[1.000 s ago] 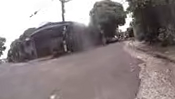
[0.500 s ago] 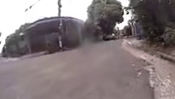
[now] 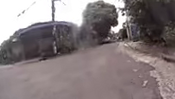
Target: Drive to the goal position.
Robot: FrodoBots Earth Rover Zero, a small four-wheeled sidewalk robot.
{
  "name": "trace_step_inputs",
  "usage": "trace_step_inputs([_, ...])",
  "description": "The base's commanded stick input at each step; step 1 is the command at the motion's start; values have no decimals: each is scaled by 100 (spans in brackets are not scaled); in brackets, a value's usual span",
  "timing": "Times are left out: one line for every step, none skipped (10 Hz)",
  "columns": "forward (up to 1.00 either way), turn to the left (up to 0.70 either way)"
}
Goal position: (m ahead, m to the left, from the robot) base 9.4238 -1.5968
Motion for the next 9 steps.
trace_step_inputs([70,-14])
trace_step_inputs([70,-13])
trace_step_inputs([70,-13])
trace_step_inputs([70,-14])
trace_step_inputs([70,-13])
trace_step_inputs([70,-13])
trace_step_inputs([70,-13])
trace_step_inputs([70,-14])
trace_step_inputs([70,-13])
